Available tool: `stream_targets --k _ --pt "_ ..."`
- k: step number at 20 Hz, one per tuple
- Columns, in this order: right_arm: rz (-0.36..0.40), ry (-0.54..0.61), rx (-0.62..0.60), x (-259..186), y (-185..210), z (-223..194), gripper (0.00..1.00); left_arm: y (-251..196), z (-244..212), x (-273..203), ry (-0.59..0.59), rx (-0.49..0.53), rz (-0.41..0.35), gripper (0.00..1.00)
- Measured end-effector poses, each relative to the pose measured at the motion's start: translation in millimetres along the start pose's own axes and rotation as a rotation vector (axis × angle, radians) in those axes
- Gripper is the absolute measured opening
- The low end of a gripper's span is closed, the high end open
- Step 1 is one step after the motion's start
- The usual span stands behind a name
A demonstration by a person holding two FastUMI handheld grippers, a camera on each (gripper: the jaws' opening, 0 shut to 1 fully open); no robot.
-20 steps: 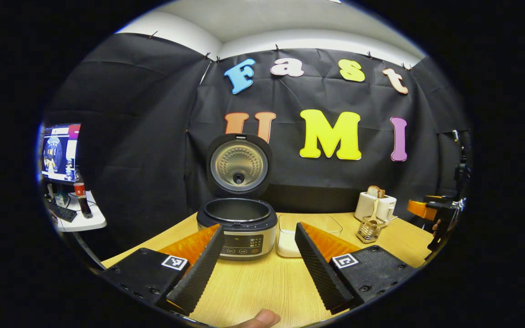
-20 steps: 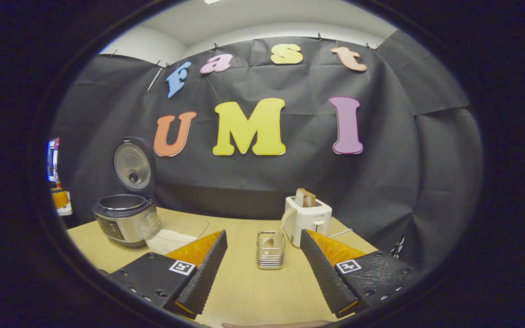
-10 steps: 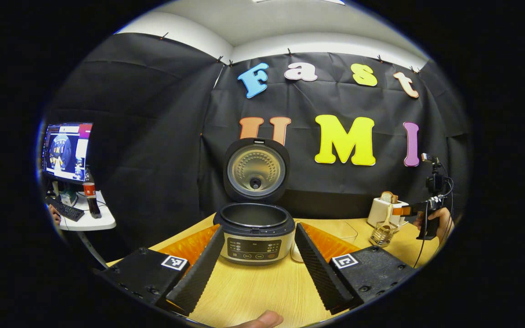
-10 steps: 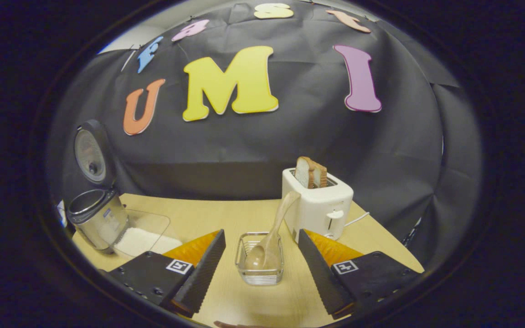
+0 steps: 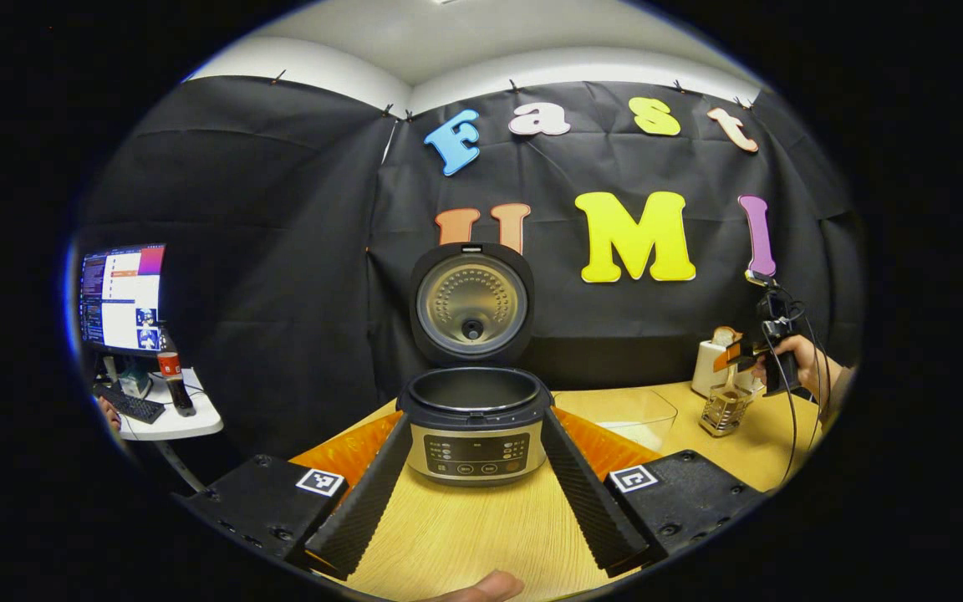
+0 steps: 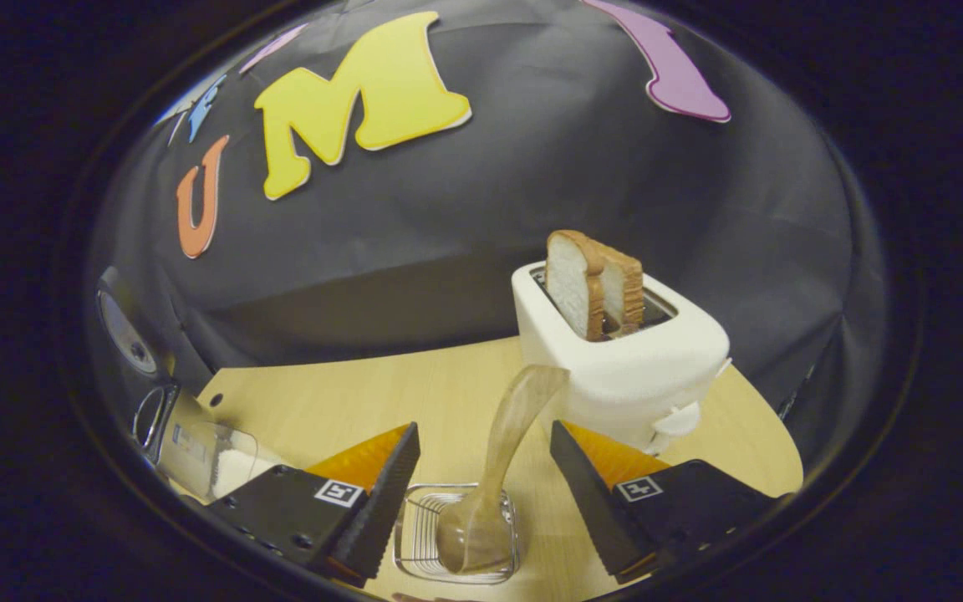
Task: Close the left gripper, press the button to open the rice cooker; take a wooden spoon from the chopstick holder with the right hand, scoop a spoonful of rice and pour it into the rice cooker, then put the wooden spoon back into the chopstick holder.
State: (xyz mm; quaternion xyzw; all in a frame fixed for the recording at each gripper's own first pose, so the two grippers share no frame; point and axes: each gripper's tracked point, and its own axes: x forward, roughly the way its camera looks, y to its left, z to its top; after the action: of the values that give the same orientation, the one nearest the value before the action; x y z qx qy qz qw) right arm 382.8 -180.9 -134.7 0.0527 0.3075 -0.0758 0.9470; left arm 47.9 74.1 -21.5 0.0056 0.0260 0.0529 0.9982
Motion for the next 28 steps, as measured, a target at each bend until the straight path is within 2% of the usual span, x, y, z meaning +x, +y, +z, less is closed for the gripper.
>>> stream_targets --k 1,2,3,4,5,8,11,13,15,16,19,22,23,24,28 --pt "0.009 0.007 -0.001 8.7 0.0 0.3 0.94 -1.3 -1.4 0.6 0.006 -0.001 -0.004 0.99" --pt "0.023 0.026 0.008 16.4 0.6 -2.5 0.85 -2.3 -3.2 1.4 0.013 -0.005 -0.012 0.99" --pt "0.025 0.04 0.016 22.5 -1.3 -6.5 0.74 -2.5 -3.5 1.0 0.016 -0.013 -0.016 0.99" --pt "0.019 0.056 0.016 29.1 -4.9 -10.8 0.55 -0.9 -3.7 1.3 0.019 -0.02 -0.015 0.99" --pt "0.028 0.063 0.016 30.4 -5.5 -15.2 0.51 0.9 -3.9 1.8 0.021 -0.022 -0.012 0.99" --pt "0.078 0.072 0.028 22.3 -0.3 -17.2 0.18 4.6 -3.0 0.2 0.021 -0.014 -0.004 0.99" --pt "0.073 0.048 -0.015 -0.4 -3.4 -12.5 0.14 5.4 -0.9 -2.6 0.016 -0.002 -0.004 0.99" --pt "0.087 0.018 -0.009 -16.8 1.8 -6.1 0.17 5.1 0.2 -5.3 0.016 0.009 -0.002 0.99" --pt "0.072 0.026 0.009 -31.8 3.2 -7.7 0.09 2.5 4.4 -8.7 0.01 0.008 -0.011 0.99" --pt "0.054 0.026 0.005 -36.3 2.7 -11.3 0.01 0.8 5.5 -10.0 0.01 0.001 -0.018 0.99" --pt "0.023 -0.021 -0.075 -55.8 13.0 -10.2 0.0 2.8 10.0 -14.6 0.007 -0.023 -0.033 0.99" --pt "-0.01 -0.083 -0.105 -82.0 27.9 3.1 0.01 11.8 11.2 -17.3 0.017 -0.048 -0.034 0.99" --pt "-0.012 -0.104 -0.112 -91.2 34.8 9.8 0.01 14.2 11.5 -17.5 0.021 -0.055 -0.035 0.94" --pt "-0.011 -0.125 -0.13 -98.9 42.8 15.1 0.01 15.9 11.5 -17.3 0.026 -0.058 -0.035 0.99" --pt "-0.037 -0.187 -0.215 -128.9 75.7 34.6 0.0 23.2 14.0 -20.8 0.022 -0.028 -0.037 0.99"
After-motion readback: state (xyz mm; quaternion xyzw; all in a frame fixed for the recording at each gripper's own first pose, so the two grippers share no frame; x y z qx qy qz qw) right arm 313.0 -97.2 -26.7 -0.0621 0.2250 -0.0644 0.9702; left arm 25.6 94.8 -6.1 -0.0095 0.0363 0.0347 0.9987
